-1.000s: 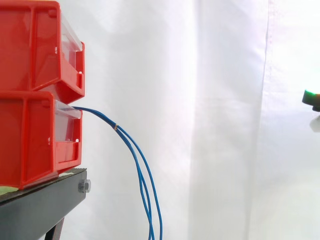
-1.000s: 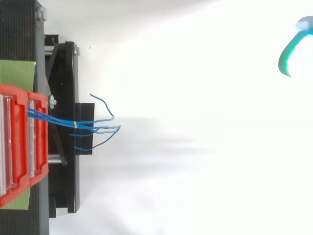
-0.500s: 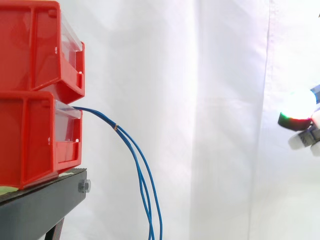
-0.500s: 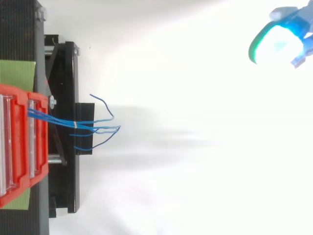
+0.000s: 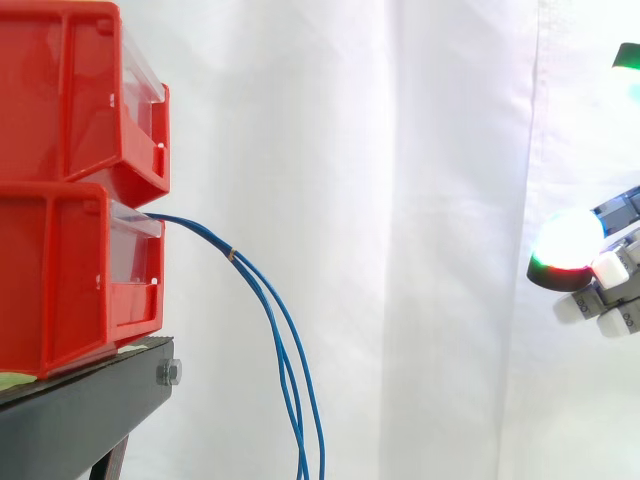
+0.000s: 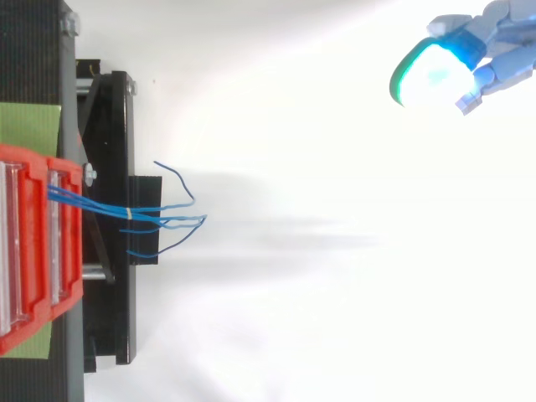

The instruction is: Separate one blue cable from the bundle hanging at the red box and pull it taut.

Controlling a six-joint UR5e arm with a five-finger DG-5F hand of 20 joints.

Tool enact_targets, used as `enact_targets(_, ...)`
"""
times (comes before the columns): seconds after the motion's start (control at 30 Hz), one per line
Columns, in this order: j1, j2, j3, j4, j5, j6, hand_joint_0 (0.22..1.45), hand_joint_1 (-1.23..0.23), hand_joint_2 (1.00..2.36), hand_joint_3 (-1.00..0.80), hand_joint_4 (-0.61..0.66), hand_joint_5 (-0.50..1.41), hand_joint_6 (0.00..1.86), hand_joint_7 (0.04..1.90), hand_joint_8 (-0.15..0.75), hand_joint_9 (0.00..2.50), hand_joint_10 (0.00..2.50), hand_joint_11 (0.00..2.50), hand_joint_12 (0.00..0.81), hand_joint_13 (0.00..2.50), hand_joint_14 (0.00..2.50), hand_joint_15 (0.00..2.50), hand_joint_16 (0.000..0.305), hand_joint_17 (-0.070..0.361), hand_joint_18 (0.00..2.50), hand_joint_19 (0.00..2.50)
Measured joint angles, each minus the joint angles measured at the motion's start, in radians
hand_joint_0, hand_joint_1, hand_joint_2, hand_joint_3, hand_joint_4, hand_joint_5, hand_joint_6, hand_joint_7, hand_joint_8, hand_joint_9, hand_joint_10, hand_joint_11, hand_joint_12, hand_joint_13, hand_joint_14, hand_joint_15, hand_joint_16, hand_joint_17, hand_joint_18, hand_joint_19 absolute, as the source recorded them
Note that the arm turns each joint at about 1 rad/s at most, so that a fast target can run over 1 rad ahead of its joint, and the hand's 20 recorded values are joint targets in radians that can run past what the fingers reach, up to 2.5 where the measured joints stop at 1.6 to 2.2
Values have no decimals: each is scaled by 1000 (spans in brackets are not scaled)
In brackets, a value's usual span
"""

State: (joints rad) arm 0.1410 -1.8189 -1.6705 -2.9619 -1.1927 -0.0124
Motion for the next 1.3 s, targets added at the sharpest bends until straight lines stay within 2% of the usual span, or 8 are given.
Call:
enact_targets(0.27,12,-21,0,11,29,-22,488,-381,1000,-500,254,-244,503,857,297,323,8,277,336,93,0,41,44,100,3,159)
enact_targets(0.47,17,-29,0,44,43,-32,489,-385,1000,-500,256,-243,503,858,296,324,8,286,336,97,0,47,44,99,7,159)
enact_targets(0.7,27,-43,0,77,89,-55,490,-403,1000,-500,262,-239,503,849,301,346,7,262,338,124,0,29,45,100,44,130)
enact_targets(1.3,31,-83,0,114,98,-59,493,-407,1000,-500,262,-238,503,853,299,348,7,264,338,128,0,32,44,100,48,130)
